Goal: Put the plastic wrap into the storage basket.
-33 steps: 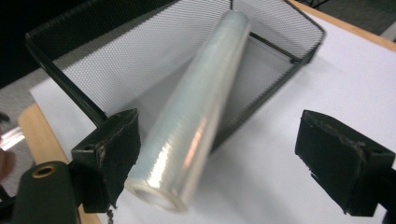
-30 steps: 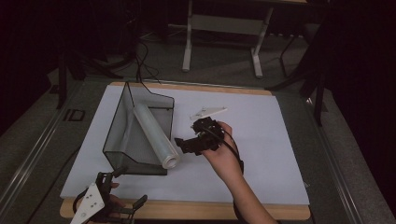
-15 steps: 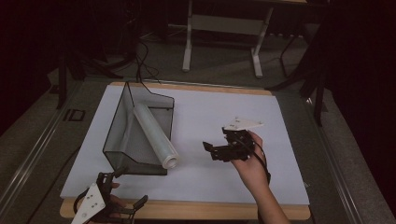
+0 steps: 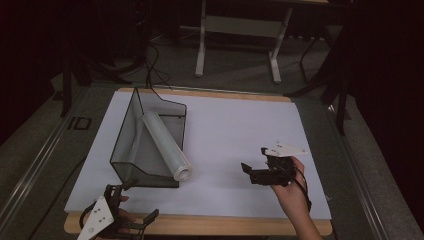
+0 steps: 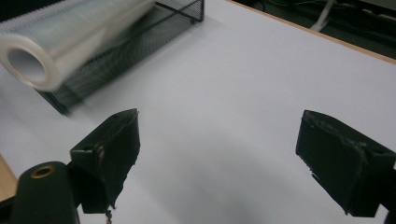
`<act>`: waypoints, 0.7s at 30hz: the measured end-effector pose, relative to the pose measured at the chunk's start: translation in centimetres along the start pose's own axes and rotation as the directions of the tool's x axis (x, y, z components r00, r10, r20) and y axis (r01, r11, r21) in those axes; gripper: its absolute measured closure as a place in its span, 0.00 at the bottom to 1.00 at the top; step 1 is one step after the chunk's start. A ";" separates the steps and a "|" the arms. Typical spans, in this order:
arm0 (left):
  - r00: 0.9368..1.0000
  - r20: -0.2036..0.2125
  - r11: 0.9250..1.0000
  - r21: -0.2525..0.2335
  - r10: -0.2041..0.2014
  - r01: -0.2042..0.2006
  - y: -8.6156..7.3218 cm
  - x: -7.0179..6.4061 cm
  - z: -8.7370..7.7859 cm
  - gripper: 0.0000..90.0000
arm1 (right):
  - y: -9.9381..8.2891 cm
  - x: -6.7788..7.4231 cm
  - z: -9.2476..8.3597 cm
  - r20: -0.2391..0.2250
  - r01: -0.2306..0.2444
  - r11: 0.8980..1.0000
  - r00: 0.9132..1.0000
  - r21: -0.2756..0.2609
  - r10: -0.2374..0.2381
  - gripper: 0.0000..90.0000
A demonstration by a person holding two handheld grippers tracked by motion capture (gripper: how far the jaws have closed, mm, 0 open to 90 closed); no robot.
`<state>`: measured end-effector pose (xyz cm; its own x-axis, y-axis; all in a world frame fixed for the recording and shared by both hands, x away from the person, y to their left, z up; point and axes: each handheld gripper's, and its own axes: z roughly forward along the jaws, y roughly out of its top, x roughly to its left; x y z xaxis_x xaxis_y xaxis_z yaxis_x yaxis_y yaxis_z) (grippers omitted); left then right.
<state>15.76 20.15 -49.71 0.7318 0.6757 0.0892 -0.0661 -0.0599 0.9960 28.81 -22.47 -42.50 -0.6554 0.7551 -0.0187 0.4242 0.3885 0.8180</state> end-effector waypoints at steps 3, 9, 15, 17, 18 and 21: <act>1.000 0.000 1.000 0.001 -0.004 0.004 0.0 0.0 0.0 0.02 | -1.1 -0.7 -0.5 0.024 -0.006 1.000 1.000 -0.008 0.006 0.15; 1.000 0.002 1.000 0.007 -0.004 0.004 -0.1 0.0 0.2 0.02 | -3.0 -2.0 -1.6 0.052 -0.022 0.999 0.998 -0.024 0.023 0.15; 1.000 0.002 1.000 0.008 -0.003 0.003 -0.1 0.0 0.2 0.02 | -4.3 -3.0 -2.5 0.065 -0.031 0.998 0.997 -0.047 0.034 0.15; 1.000 0.001 1.000 0.009 -0.004 0.004 -0.1 0.0 0.2 0.02 | -4.5 -3.1 -2.7 0.064 -0.033 0.998 0.997 -0.049 0.036 0.15; 1.000 0.001 1.000 0.007 -0.004 0.004 -0.1 0.0 0.2 0.02 | -4.7 -3.2 -2.8 0.070 -0.036 0.998 0.997 -0.051 0.039 0.15; 1.000 0.000 1.000 0.007 -0.004 0.004 -0.1 0.0 0.2 0.02 | -5.7 -3.6 -3.1 0.069 -0.054 0.997 0.996 -0.057 0.058 0.15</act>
<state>15.90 20.08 -49.81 0.7321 0.6758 0.0856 -0.0589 -0.0624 0.9963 26.84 -29.01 -45.29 -0.5846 0.8113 -0.0109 0.4229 0.3162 0.8492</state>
